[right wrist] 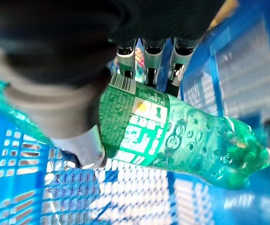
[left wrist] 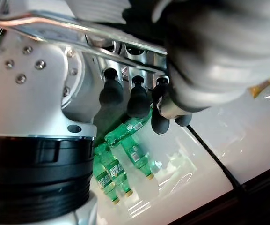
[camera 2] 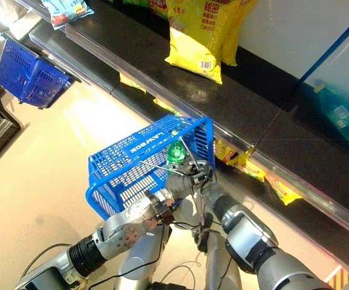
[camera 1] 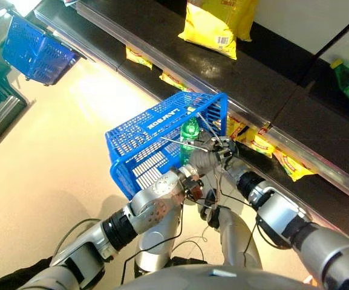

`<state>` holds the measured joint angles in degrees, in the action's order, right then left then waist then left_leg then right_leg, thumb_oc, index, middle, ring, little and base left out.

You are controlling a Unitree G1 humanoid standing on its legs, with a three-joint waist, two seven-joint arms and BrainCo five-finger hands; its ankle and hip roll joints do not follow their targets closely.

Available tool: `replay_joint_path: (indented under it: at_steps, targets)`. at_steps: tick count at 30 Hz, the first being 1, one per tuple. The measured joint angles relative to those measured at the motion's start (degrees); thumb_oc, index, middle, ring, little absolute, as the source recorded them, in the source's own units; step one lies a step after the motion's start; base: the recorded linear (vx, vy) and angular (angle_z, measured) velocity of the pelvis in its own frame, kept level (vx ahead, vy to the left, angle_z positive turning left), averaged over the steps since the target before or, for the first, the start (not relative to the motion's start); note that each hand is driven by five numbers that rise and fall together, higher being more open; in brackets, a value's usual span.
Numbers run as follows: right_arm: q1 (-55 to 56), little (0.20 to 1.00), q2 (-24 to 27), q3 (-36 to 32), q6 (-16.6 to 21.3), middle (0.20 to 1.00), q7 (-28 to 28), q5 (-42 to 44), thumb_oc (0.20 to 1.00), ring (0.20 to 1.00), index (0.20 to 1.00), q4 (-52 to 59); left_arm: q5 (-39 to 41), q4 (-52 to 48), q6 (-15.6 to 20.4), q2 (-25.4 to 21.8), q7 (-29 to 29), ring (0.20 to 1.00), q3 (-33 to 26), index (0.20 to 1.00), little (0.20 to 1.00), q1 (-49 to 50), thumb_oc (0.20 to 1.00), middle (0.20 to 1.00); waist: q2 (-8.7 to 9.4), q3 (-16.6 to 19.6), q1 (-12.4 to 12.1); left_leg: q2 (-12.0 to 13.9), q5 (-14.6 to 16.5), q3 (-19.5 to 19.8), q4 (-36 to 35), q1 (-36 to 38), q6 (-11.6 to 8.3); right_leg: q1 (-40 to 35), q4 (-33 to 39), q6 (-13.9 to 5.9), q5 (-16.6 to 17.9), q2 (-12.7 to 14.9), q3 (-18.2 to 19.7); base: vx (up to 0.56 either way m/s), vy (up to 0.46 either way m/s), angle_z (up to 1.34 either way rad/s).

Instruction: Pick up the snacks into the basket

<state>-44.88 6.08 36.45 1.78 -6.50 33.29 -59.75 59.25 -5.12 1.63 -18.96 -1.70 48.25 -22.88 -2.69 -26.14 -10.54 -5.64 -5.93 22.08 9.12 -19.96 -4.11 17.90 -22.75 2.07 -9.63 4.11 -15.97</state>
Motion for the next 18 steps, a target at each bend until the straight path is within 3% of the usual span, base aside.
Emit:
replay_joint_path:
  at_steps: [6, 7, 11, 15, 17, 18]
  targets:
    - [-0.11, 0.200, -1.75, -0.32, 0.01, 0.200, -1.79, 5.76, 0.200, 0.200, 0.200, -2.42, 2.44, 0.03, -0.18, -0.06, -1.84, 0.200, 0.12, 0.200, 0.200, -0.14, 0.200, 0.200, 0.08, -0.04, -0.27, -0.36, -0.14, 0.65, 0.42, -0.25, 0.03, -0.64, 0.24, -0.02, -0.01, 0.06, -0.37, 0.00, -0.004, 0.13]
    - [-0.14, 1.000, -2.11, -0.71, 0.06, 1.000, -2.09, 5.91, 1.000, 1.000, 1.000, -3.03, 2.76, 0.03, -0.25, -0.06, -1.90, 0.200, 0.13, 0.200, 0.200, -0.14, 0.200, 0.200, 0.09, -0.05, -0.26, -0.48, -0.18, 0.68, 0.41, -0.24, 0.09, -0.68, 0.24, -0.08, 0.00, 0.14, -0.39, 0.00, 0.000, 0.00]
    - [-1.97, 1.000, -3.46, -2.12, 0.32, 1.000, -3.39, 3.48, 1.000, 1.000, 1.000, -6.92, 3.67, 0.48, -0.84, -0.09, -3.13, 0.200, -0.04, 0.200, 0.200, -0.15, 0.200, 0.200, 0.10, -0.05, -0.11, -0.57, -0.24, 0.78, 0.37, 0.49, 0.17, -1.47, 0.31, -0.16, 0.00, 0.26, -0.48, 0.00, 0.007, 0.01]
    - [-1.99, 1.000, -2.31, -1.22, 0.14, 1.000, -4.47, -6.64, 1.000, 1.000, 1.000, -5.68, 4.70, 0.52, -0.88, -0.37, -3.28, 0.200, -0.92, 0.200, 0.200, -0.03, 0.200, 0.200, 0.10, -0.04, 0.09, -0.64, -0.30, 1.34, 0.10, 1.04, 0.24, -2.11, 0.44, -0.17, 0.00, 0.32, -0.80, 0.03, 0.011, 0.05]
    - [1.46, 1.000, 1.56, 0.52, -0.05, 1.000, -4.43, -12.68, 1.000, 1.000, 1.000, 2.75, 4.70, 0.60, -1.15, -0.45, -3.29, 0.200, -1.87, 0.200, 0.200, 0.82, 0.200, 0.200, 0.16, -0.01, 0.62, -0.88, -0.73, 1.91, -1.09, 2.15, 0.29, -3.21, 0.41, -0.54, -0.31, 0.14, -0.84, 0.05, -0.031, 0.39]
    - [6.44, 1.000, 4.77, 1.20, 0.50, 1.000, -4.14, -15.82, 1.000, 1.000, 1.000, 12.63, 4.69, 0.62, -1.33, -0.73, -3.30, 0.200, -2.58, 0.200, 0.200, 2.11, 0.200, 0.200, 0.10, 0.07, 2.18, -1.20, -1.34, 3.06, -2.06, 3.12, 0.68, -5.01, 0.35, -1.31, -1.37, 0.19, 0.86, 0.02, -0.008, 0.86]
